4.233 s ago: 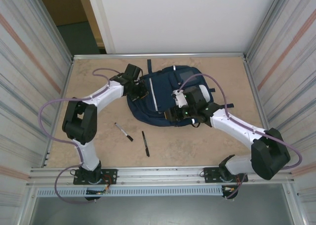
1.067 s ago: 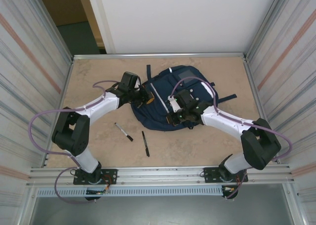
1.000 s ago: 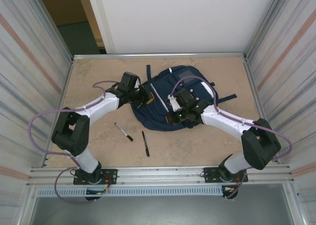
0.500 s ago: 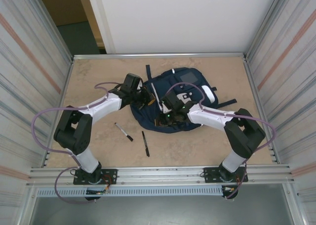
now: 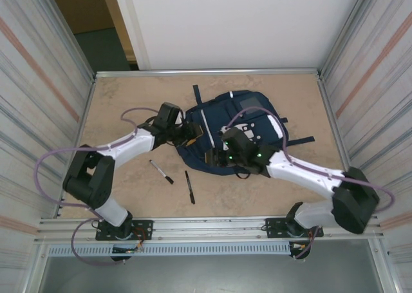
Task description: Pack the student bag
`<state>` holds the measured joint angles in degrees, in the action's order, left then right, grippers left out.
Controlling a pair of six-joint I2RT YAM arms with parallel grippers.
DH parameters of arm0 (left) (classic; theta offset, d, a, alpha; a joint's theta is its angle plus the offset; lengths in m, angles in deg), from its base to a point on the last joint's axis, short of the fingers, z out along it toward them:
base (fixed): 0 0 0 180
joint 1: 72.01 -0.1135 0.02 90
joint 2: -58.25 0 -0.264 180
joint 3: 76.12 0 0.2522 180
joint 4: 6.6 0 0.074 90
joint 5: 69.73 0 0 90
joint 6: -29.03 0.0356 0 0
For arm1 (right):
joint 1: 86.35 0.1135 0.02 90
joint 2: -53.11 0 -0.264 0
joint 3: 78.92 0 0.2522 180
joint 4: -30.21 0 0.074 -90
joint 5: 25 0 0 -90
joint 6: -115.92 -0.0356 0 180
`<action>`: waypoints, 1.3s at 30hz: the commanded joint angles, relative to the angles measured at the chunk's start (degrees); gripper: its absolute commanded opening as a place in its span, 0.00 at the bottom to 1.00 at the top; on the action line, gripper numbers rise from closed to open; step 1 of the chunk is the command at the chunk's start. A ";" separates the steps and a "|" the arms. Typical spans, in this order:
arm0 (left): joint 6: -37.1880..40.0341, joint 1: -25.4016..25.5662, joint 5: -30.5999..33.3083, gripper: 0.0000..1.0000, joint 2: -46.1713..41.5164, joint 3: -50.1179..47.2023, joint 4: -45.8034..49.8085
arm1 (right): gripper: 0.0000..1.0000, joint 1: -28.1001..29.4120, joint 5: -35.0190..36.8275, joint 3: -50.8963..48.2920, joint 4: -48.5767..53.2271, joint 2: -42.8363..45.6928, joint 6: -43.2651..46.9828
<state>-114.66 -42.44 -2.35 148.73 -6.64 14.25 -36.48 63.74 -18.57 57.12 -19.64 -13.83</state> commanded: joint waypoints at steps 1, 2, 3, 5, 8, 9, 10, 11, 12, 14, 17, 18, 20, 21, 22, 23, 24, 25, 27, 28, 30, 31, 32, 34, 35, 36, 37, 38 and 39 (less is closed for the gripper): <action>10.94 1.53 1.67 0.45 -6.69 -2.84 -2.52 | 0.59 0.01 12.47 -4.54 2.11 8.92 1.79; 13.83 2.58 2.00 0.44 -8.06 -2.81 -1.28 | 0.64 -0.41 14.55 -5.89 2.00 11.24 1.72; 16.42 3.78 2.80 0.44 -8.88 -2.43 0.47 | 0.66 -0.98 16.33 -6.61 2.00 13.11 1.48; 21.98 7.07 6.07 0.43 -10.05 -0.98 5.63 | 0.68 -3.83 16.00 -6.81 3.27 15.52 0.78; 30.43 10.49 6.89 0.43 -9.25 -0.15 9.56 | 0.67 -10.08 8.37 -6.41 3.31 15.71 -0.74; 33.05 10.92 6.68 0.43 -8.90 0.13 10.65 | 0.66 -11.62 5.39 -6.36 2.62 15.27 -0.65; 35.87 11.13 6.26 0.43 -8.44 0.63 11.92 | 0.65 -13.30 1.71 -6.34 1.60 14.34 0.73; 38.28 11.13 6.36 0.43 -8.15 0.71 12.20 | 0.65 -14.58 -1.64 -5.56 1.26 13.00 2.70; 40.15 11.13 7.09 0.43 -8.12 0.66 12.32 | 0.64 -15.59 -4.20 -4.15 2.14 11.38 4.43; 44.94 11.13 8.14 0.44 -8.27 0.71 11.68 | 0.64 -17.03 -11.88 0.81 6.49 6.64 11.57; 52.48 11.13 7.89 0.45 -8.69 -0.02 10.04 | 0.64 -15.35 -14.96 7.27 13.54 -0.11 25.44; 55.04 11.13 6.57 0.46 -8.74 -0.42 9.63 | 0.64 -14.94 -14.96 7.97 14.00 -1.38 29.03; 62.11 11.13 4.35 0.46 -8.45 -1.66 8.02 | 0.65 -15.81 -23.33 8.77 12.82 -3.25 37.36; 64.03 11.00 4.73 0.45 -8.35 -1.99 7.21 | 0.66 -16.38 -26.37 8.86 11.69 -3.59 40.72; 65.58 10.63 5.11 0.43 -8.34 -2.33 6.03 | 0.67 -16.91 -30.46 8.55 10.27 -3.89 45.40; 66.30 10.10 4.68 0.43 -8.49 -2.77 4.72 | 0.67 -17.39 -33.33 8.21 9.18 -4.16 50.21; 67.18 9.22 2.83 0.42 -9.02 -3.46 3.09 | 0.67 -17.61 -34.90 7.59 7.76 -4.40 55.63; 68.14 8.27 -0.62 0.43 -9.96 -4.59 1.30 | 0.68 -17.46 -34.81 7.32 7.19 -4.74 61.33; 72.33 7.06 -8.23 0.44 -12.31 -7.94 -3.27 | 0.69 -16.67 -33.05 7.52 7.39 -6.06 69.18; 75.67 6.78 -11.31 0.44 -13.72 -10.07 -5.53 | 0.69 -16.45 -32.17 8.02 7.55 -7.14 72.46; 79.18 6.75 -11.17 0.43 -15.58 -13.56 -9.11 | 0.69 -15.84 -30.95 9.07 8.72 -9.71 78.76; 80.09 6.38 -9.93 0.43 -15.93 -14.74 -10.78 | 0.68 -15.54 -29.64 9.44 9.06 -11.09 81.56; 81.67 5.65 -10.28 0.43 -15.90 -15.65 -11.62 | 0.68 -15.34 -28.60 9.73 9.22 -12.10 83.55; 84.80 3.70 -12.16 0.42 -14.98 -17.39 -14.73 | 0.67 -15.43 -27.15 9.82 8.24 -14.03 86.56; 85.62 2.89 -12.88 0.41 -14.65 -18.15 -16.51 | 0.67 -15.41 -26.25 9.83 7.27 -14.63 86.93; 86.33 1.87 -13.96 0.40 -14.17 -18.68 -17.72 | 0.66 -15.35 -24.77 9.83 6.40 -15.30 87.39; 86.60 1.10 -14.52 0.40 -13.86 -19.13 -19.15 | 0.64 -15.29 -23.90 9.77 5.48 -15.88 88.21; 87.34 0.80 -14.54 0.40 -13.69 -19.49 -19.54 | 0.63 -15.17 -22.61 9.50 4.02 -16.28 88.38; 88.33 0.93 -13.54 0.40 -13.24 -19.89 -20.35 | 0.61 -14.93 -20.80 8.80 2.32 -16.58 88.40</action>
<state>-32.06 -40.96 -13.27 134.91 -25.31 0.27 -52.04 38.71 -10.40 63.76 -35.44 68.66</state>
